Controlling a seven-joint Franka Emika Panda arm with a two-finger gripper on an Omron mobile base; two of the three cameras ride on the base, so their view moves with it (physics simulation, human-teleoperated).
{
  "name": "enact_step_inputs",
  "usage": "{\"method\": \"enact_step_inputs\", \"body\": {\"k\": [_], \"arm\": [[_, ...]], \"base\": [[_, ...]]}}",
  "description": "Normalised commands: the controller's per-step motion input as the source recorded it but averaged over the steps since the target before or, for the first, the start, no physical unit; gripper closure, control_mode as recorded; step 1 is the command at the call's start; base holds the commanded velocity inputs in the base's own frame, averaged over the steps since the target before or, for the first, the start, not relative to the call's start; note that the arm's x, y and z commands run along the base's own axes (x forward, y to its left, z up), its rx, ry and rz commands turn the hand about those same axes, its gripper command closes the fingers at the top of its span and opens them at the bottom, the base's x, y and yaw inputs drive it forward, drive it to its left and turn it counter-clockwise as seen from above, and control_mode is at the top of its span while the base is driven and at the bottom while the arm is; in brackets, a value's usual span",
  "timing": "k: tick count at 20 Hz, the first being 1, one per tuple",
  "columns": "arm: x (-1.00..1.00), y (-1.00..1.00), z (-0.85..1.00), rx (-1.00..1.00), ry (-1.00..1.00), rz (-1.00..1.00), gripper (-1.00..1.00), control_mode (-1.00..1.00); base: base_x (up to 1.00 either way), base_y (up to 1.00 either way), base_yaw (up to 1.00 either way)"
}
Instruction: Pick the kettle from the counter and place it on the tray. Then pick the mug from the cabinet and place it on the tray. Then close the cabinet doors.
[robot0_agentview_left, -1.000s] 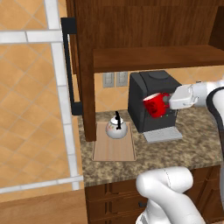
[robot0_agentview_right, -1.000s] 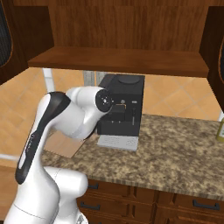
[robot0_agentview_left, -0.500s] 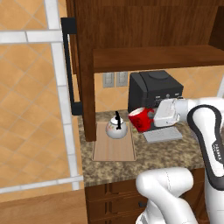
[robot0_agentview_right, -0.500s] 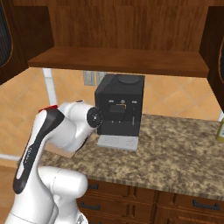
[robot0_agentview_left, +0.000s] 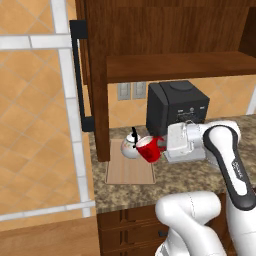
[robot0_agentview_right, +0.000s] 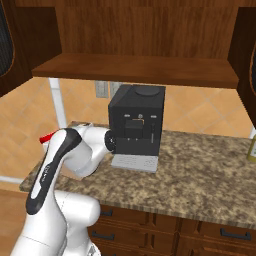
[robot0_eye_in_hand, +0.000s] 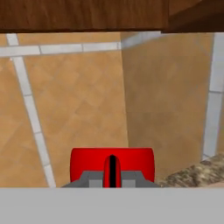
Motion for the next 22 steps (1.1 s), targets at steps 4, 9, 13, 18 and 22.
{"method": "enact_step_inputs", "body": {"k": [4, 9, 13, 18, 22], "arm": [[0.21, 0.27, -0.4, -0.03, 0.0, 0.15, 1.0, -1.0], [0.28, 0.25, -0.42, -0.03, 0.0, 0.01, 1.0, -1.0], [0.35, 0.14, -0.37, -0.08, 0.0, 0.0, 1.0, -1.0], [0.31, 0.22, -0.38, -0.01, 0.0, 0.0, 1.0, -1.0], [0.24, 0.21, -0.42, 0.0, 0.0, 0.0, 1.0, -1.0]], "base": [[0.0, 0.0, 0.0], [0.0, 0.0, 0.0], [0.0, 0.0, 0.0], [0.0, 0.0, 0.0], [0.0, 0.0, 0.0]]}}
